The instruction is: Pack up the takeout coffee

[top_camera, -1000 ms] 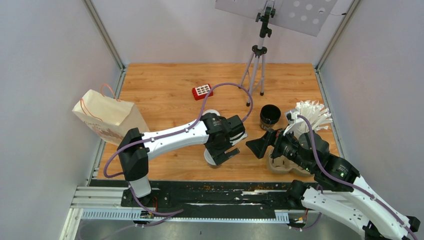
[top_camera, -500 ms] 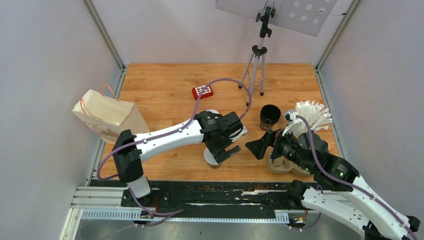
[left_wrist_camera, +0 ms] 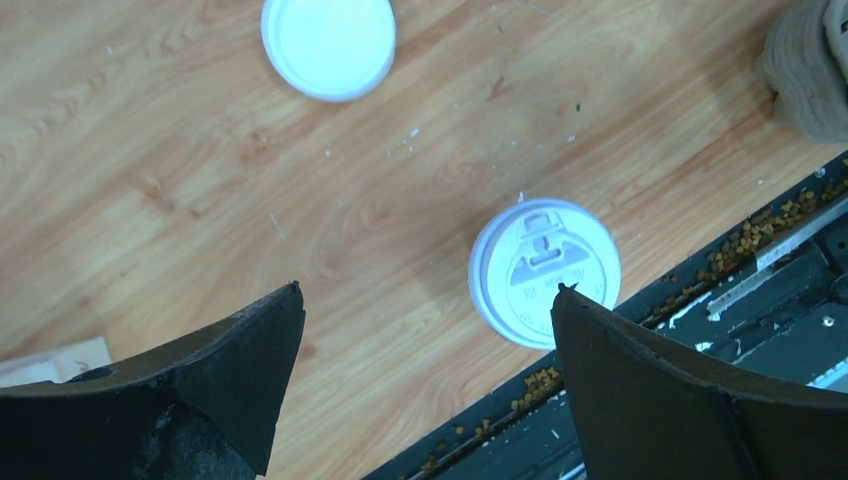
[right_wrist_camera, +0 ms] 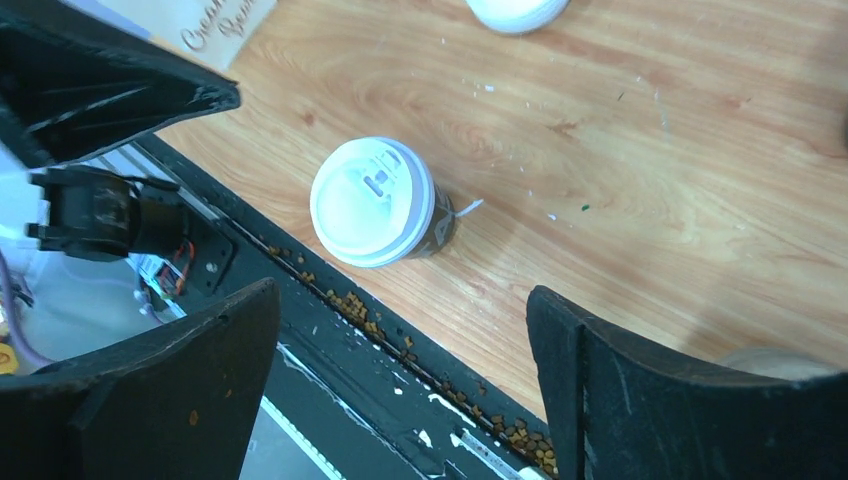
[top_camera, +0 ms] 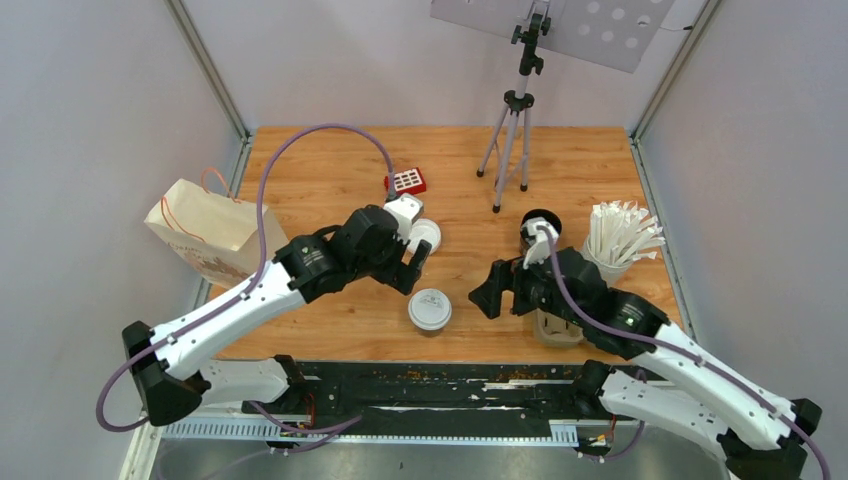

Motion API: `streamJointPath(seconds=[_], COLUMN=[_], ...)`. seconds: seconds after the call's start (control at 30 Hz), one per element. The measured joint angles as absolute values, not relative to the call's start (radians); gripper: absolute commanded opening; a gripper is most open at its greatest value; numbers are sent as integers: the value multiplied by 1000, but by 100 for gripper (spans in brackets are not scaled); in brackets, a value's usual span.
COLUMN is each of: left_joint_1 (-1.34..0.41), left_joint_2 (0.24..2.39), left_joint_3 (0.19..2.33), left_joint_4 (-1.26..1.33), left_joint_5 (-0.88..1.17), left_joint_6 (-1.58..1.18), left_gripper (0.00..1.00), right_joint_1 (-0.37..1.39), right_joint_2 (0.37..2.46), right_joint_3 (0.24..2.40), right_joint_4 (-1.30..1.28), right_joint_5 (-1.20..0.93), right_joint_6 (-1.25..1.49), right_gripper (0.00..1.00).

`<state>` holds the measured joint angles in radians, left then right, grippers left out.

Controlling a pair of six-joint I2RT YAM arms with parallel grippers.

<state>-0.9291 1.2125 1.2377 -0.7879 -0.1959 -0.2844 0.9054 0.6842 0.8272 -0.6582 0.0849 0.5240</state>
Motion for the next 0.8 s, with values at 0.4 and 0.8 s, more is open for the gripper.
streamJointPath(seconds=[0.4,0.8], left_joint_1=[-887,-835], left_joint_2=[1090,1054], left_joint_3=[867,736], left_joint_4=[-577,-400], left_joint_5=[-66,53], left_joint_6=[-463,-576], left_gripper=[85,71], right_joint_1=[850,781], right_joint_2=[1001,1154], right_joint_3=[790,783], right_joint_4=[-480,-409], right_joint_5=[-104,-233], right_joint_6=[480,439], right_gripper=[58,55])
